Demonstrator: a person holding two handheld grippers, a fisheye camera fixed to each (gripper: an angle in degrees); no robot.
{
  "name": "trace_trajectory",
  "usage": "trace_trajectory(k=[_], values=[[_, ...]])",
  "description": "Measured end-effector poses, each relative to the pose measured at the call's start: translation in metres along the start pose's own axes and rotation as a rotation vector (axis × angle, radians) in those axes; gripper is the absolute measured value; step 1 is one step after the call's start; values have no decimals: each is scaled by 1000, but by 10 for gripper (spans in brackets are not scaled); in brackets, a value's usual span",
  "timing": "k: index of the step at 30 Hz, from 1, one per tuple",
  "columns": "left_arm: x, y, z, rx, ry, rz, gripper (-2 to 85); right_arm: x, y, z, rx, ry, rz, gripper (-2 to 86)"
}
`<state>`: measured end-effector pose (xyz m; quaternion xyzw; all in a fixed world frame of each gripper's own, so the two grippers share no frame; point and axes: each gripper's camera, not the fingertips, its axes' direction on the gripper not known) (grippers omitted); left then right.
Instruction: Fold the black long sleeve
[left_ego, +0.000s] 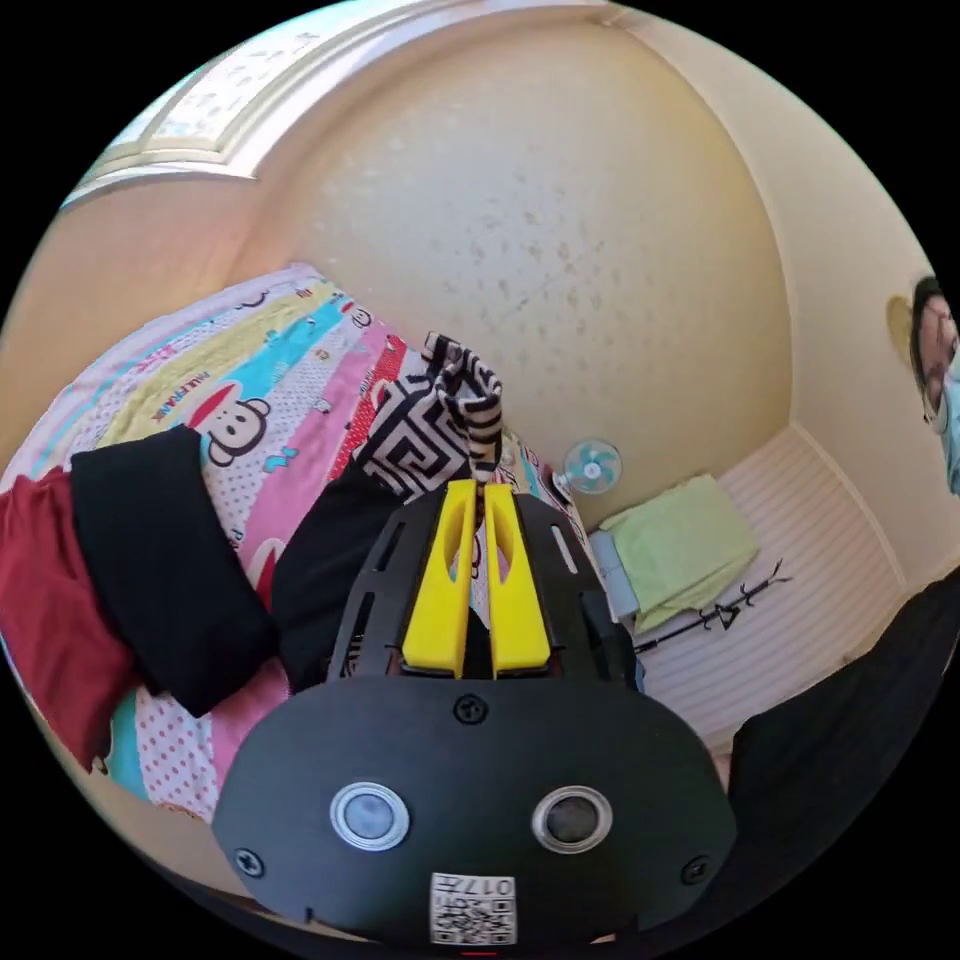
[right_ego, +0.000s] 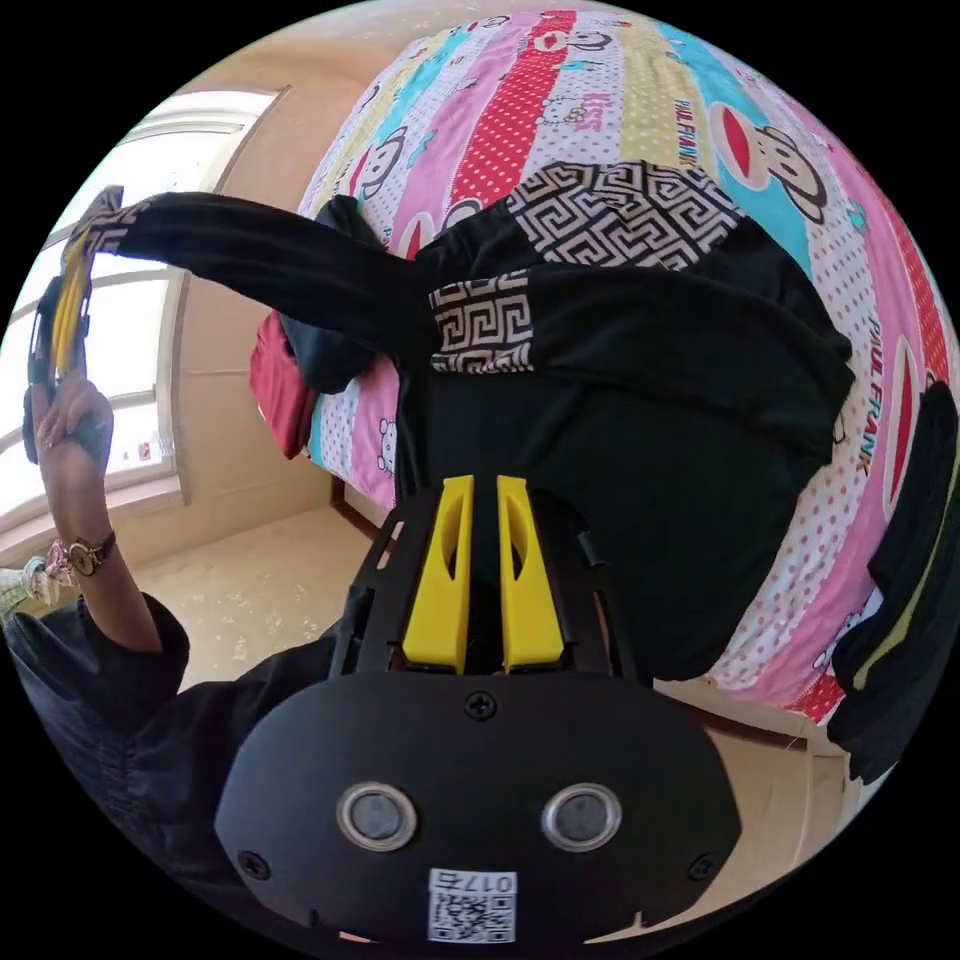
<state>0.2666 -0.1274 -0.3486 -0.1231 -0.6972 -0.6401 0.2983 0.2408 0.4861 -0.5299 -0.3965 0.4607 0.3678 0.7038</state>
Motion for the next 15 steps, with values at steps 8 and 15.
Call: trace_trajectory(k=[8, 15], values=[[-1, 170, 286, -615, 13, -132, 78, 95, 85, -51, 37, 41, 214, 36], [-47, 234, 163, -527, -307, -238, 105, 142, 135, -84, 50, 65, 295, 66]])
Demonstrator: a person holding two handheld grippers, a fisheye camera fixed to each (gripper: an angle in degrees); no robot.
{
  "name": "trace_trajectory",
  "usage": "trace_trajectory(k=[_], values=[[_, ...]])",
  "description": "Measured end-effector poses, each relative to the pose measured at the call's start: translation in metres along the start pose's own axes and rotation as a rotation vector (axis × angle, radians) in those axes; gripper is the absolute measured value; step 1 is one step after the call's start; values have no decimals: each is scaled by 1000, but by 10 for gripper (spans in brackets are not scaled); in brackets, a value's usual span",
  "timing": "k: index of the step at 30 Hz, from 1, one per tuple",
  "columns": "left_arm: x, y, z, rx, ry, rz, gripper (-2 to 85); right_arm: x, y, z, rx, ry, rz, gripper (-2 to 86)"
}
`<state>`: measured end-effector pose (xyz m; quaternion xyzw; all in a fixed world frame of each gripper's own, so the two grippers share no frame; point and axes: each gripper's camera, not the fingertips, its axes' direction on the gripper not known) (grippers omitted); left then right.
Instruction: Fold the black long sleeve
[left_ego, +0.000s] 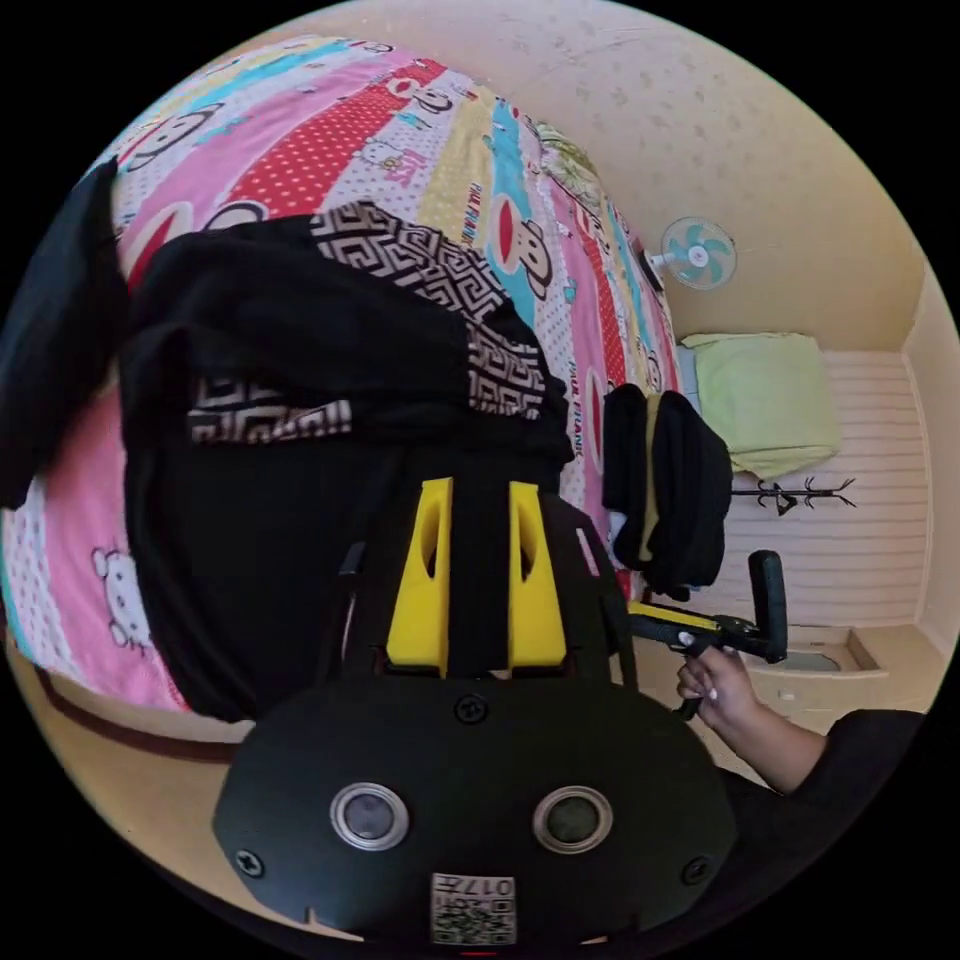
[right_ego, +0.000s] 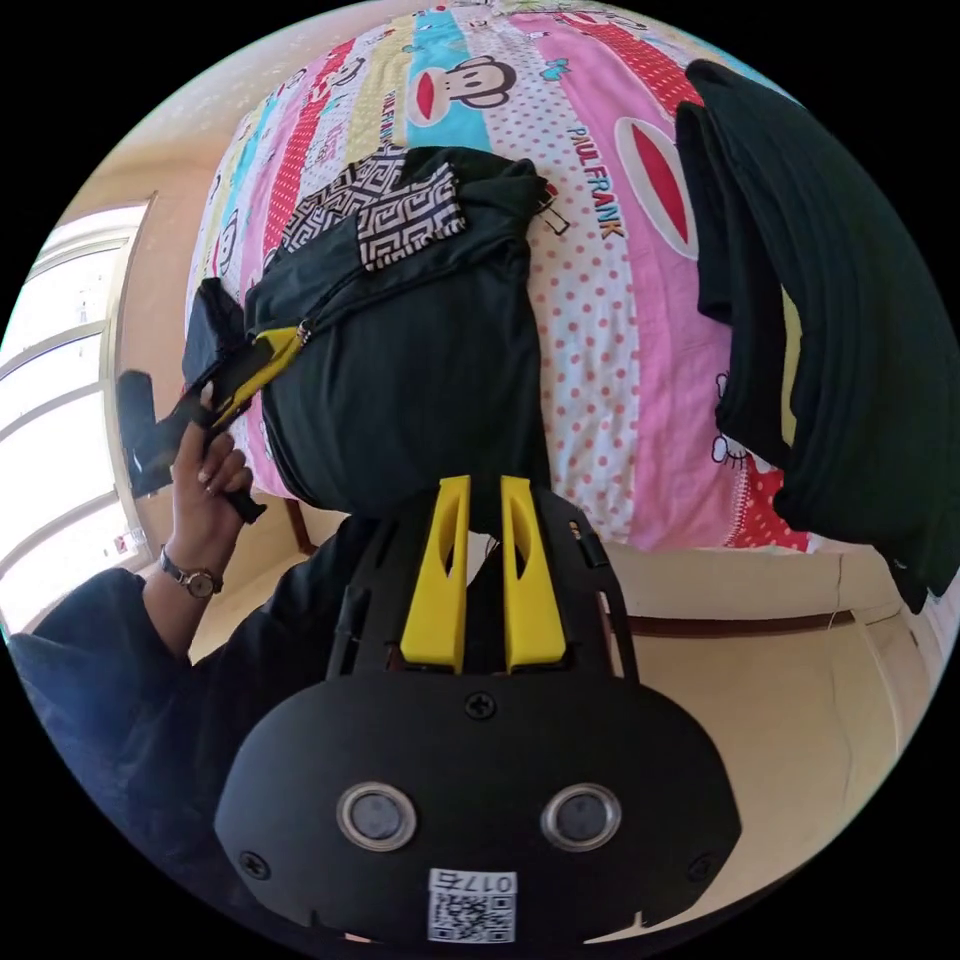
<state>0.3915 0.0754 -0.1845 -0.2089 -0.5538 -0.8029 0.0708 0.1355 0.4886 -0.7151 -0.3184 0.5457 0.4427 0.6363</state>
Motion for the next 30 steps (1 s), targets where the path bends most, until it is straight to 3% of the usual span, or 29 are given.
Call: trace_trajectory(k=[6, 10, 13, 16, 22, 25, 30], values=[[-123, 88, -57, 57, -219, -318, 152, 21, -9, 27, -66, -25, 4, 93], [-148, 108, -30, -74, -146, -322, 147, 18, -14, 52, -105, 13, -5, 79], [-135, 102, -25, -148, -275, -245, 99, 12, -19, 41, -159, 13, -17, 43], [-131, 94, -50, -175, -134, -190, 35, 10, -16, 7, -189, -79, -92, 30], [-108, 69, -154, -53, -70, -78, 22, 8, -25, -103, -48, -289, -124, 25], [-116, 30, -181, 30, -44, -69, 33, 3, -62, -141, 75, -286, -93, 33], [-172, -23, -170, 25, 30, -153, 121, -4, -107, -156, 127, -223, -31, 74]])
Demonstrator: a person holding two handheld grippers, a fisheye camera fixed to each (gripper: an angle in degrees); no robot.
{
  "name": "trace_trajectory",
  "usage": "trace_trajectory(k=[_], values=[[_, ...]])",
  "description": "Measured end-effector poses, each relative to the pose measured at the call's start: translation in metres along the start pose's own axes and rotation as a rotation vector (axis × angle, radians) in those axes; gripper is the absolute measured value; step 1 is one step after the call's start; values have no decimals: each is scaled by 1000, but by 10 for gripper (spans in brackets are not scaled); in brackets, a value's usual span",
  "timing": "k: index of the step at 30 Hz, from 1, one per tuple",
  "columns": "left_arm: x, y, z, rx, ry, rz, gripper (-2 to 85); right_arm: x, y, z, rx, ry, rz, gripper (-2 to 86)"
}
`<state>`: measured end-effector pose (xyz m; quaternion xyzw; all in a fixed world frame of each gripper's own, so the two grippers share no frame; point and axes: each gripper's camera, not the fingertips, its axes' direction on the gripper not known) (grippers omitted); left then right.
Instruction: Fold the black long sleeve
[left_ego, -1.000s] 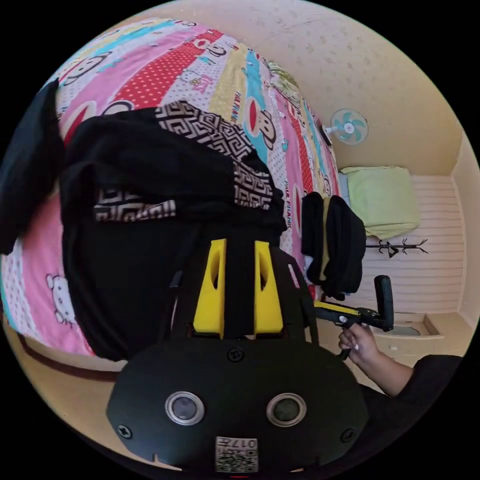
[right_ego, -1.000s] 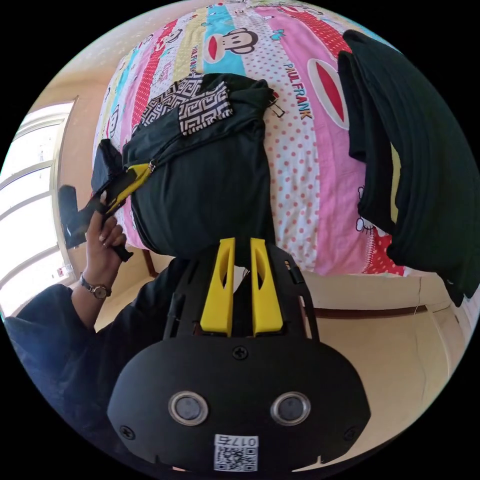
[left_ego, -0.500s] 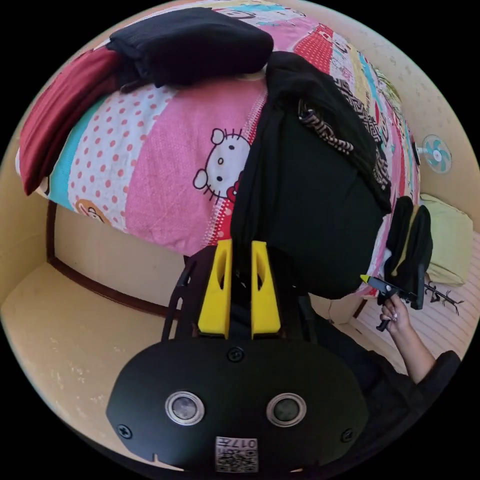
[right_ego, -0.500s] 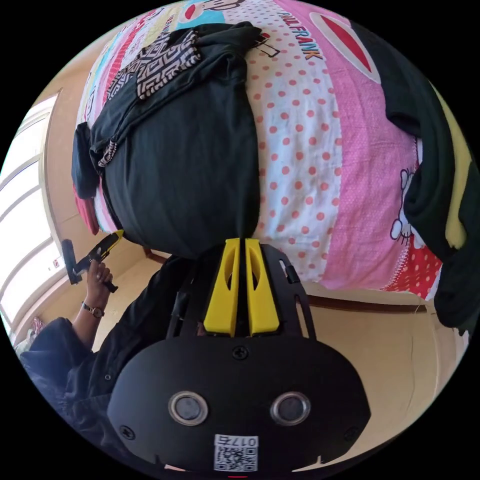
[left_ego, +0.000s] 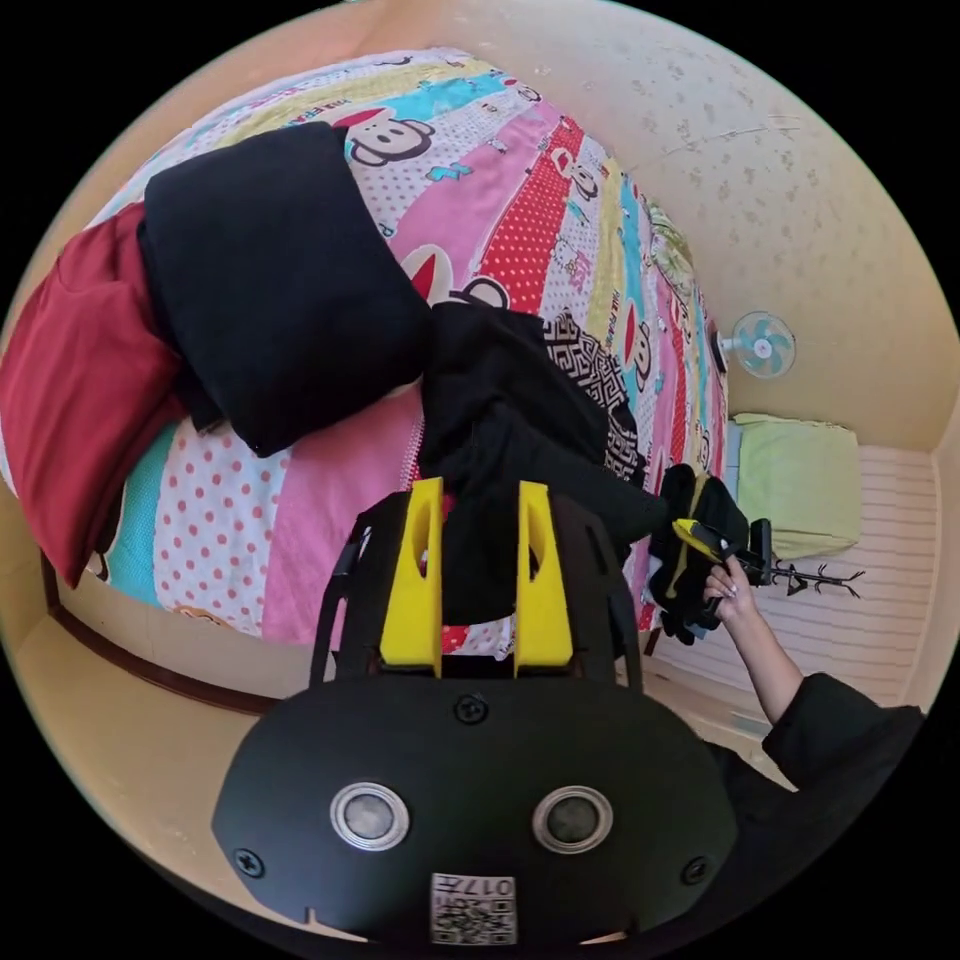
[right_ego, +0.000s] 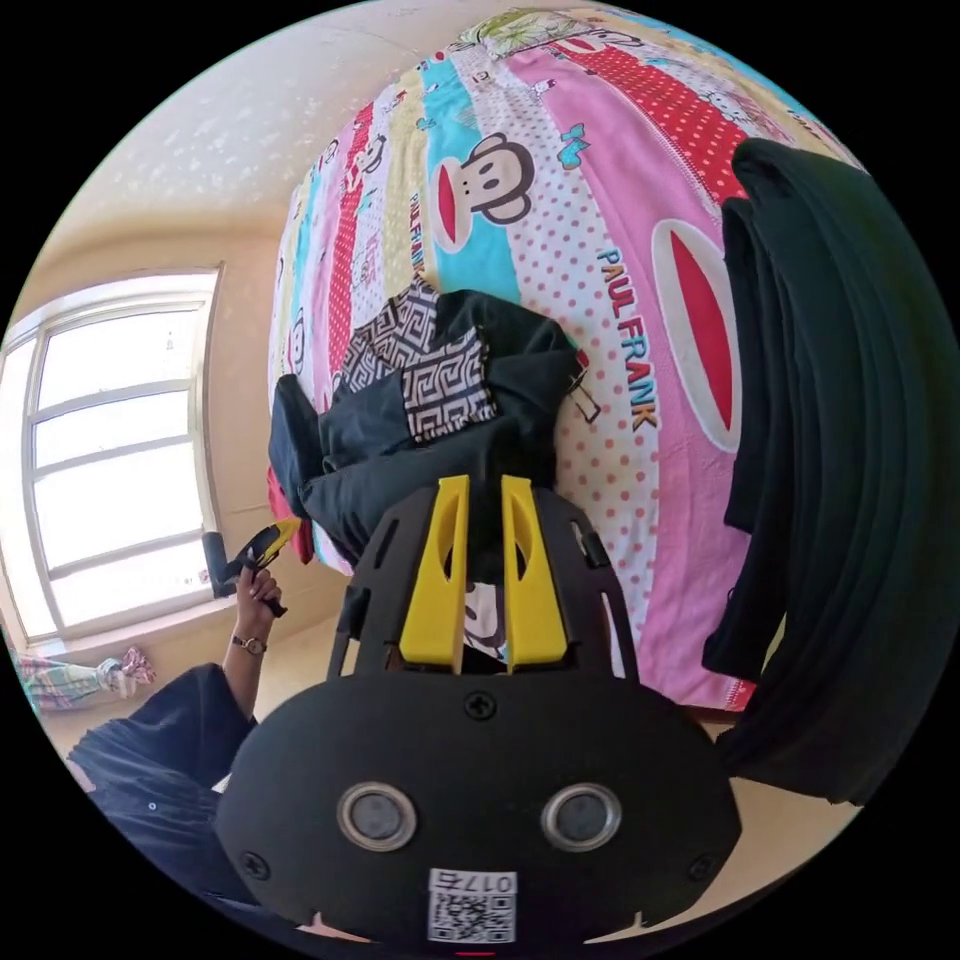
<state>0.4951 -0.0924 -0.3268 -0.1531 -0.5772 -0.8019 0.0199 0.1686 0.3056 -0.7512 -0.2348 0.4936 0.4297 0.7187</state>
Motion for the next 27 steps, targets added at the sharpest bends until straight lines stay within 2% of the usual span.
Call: trace_trajectory(k=[4, 11, 13, 15, 20, 22, 24, 27], values=[[-21, 14, -9, 9, 48, 10, 126, -3, 22, 0, -32, 71, -36, 94], [-60, 45, 36, -176, 32, -57, 140, 24, 70, 31, -64, 103, 41, 99], [-65, 49, 39, -173, 18, -93, 128, 25, 74, 48, -97, 79, 58, 94], [-73, 50, 32, -187, -18, -150, 70, 20, 76, 63, -143, 101, 63, 81], [-81, 60, -5, -251, 69, -151, 39, 2, 90, 57, -214, 91, 21, 33], [-81, 68, -36, -244, 134, -121, 38, -16, 110, 22, -223, 103, -79, 29], [-88, 88, -80, -267, 375, -103, 37, -24, 131, -13, -241, 77, -144, 28], [-107, 140, -131, -210, 583, -185, 36, -24, 179, -70, -297, -16, -207, 26]])
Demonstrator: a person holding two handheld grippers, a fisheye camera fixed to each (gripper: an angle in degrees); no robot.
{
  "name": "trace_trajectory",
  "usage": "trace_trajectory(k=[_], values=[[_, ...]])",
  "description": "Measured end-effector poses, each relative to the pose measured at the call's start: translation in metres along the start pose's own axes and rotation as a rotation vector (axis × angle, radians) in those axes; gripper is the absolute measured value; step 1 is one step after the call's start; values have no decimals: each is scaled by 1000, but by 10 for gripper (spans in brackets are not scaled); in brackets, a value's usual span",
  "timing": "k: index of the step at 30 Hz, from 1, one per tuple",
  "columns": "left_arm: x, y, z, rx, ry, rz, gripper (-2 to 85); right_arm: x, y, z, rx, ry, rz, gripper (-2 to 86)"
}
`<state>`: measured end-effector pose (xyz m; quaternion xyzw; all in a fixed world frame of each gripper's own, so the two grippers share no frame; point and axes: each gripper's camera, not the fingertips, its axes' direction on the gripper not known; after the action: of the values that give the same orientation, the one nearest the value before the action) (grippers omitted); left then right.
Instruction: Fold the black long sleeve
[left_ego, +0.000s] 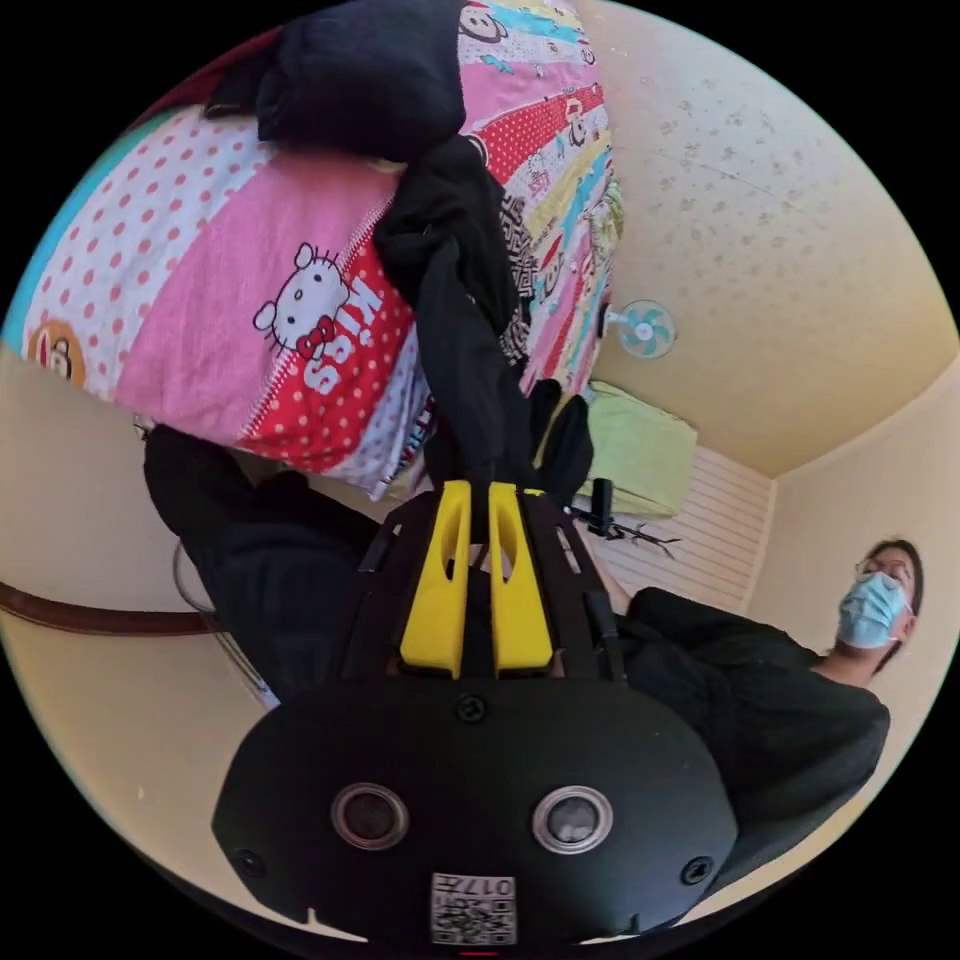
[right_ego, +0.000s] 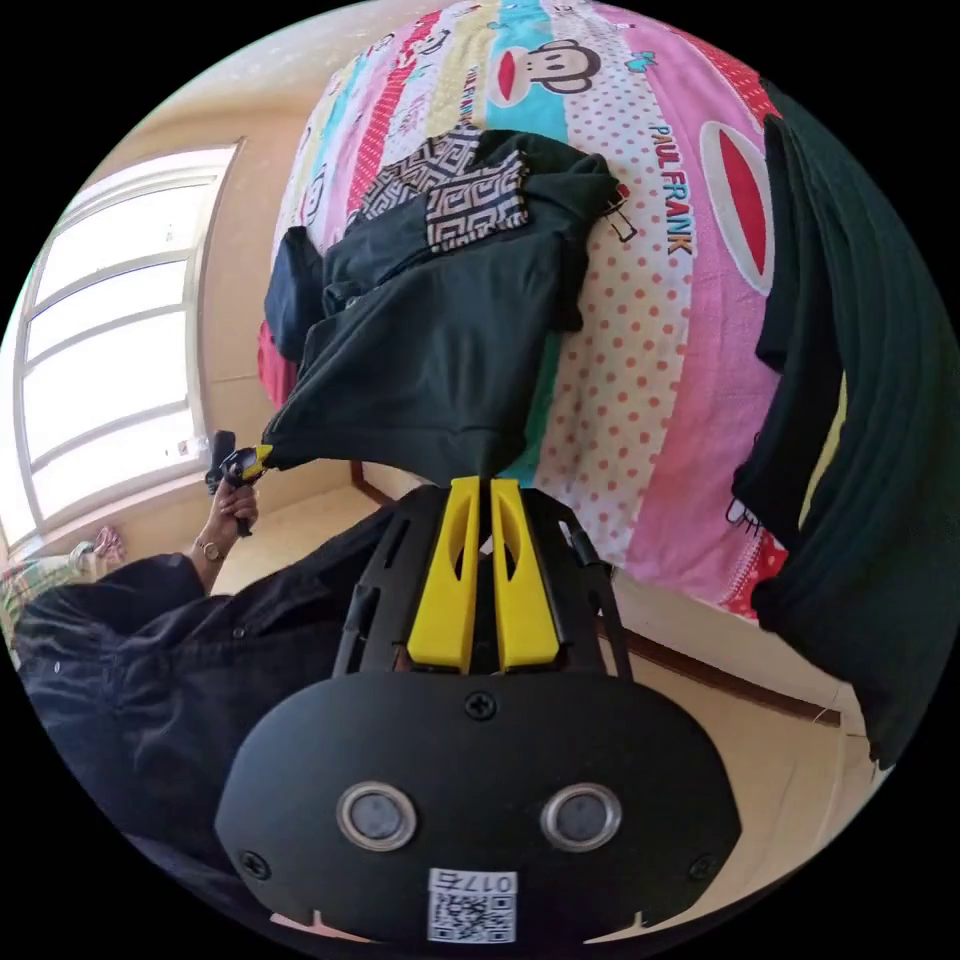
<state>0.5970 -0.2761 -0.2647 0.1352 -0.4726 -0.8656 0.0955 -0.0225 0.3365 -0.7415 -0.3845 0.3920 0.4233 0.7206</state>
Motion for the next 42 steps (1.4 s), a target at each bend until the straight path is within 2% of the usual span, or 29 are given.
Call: trace_trajectory(k=[4, 6, 8, 10, 12, 17, 20, 25, 29, 32, 34, 36, 40, 42], values=[[-11, 72, -27, 7, -62, -113, 30, 6, 91, -27, -41, -117, 55, 22], [-23, 110, -33, 35, -19, -195, 25, 17, 122, -30, -19, -203, 136, 21], [-29, 127, -32, 44, 20, -238, 23, 29, 145, -29, -11, -276, 216, 20], [-28, 133, -36, 57, 12, -250, 23, 43, 157, -26, -45, -263, 299, 20], [-25, 122, -45, 69, -5, -264, 23, 48, 152, -35, -7, -262, 294, 20], [8, 35, -56, 87, 77, -158, 24, 36, 68, -73, 119, -290, 218, 21], [39, -46, -62, 108, 106, -55, 26, 12, -12, -96, 156, -169, 163, 24], [78, -180, -65, 157, 57, 43, 34, -21, -167, -112, 248, 33, 111, 35], [85, -254, -71, 269, 61, 100, 99, -23, -238, -112, 338, 47, 140, 57], [69, -255, -65, 298, -28, 42, 120, -17, -252, -94, 308, 182, 205, 85], [61, -244, -52, 267, -177, 23, 121, -11, -241, -64, 252, 214, 184, 92], [52, -224, -27, 212, -405, 32, 121, 0, -226, -37, 206, 237, 193, 94], [30, -210, 17, 97, -525, 52, 112, 35, -187, 27, 102, 198, 262, 87], [6, -211, 39, -1, -565, -38, 64, 47, -175, 53, 44, 149, 270, 66]])
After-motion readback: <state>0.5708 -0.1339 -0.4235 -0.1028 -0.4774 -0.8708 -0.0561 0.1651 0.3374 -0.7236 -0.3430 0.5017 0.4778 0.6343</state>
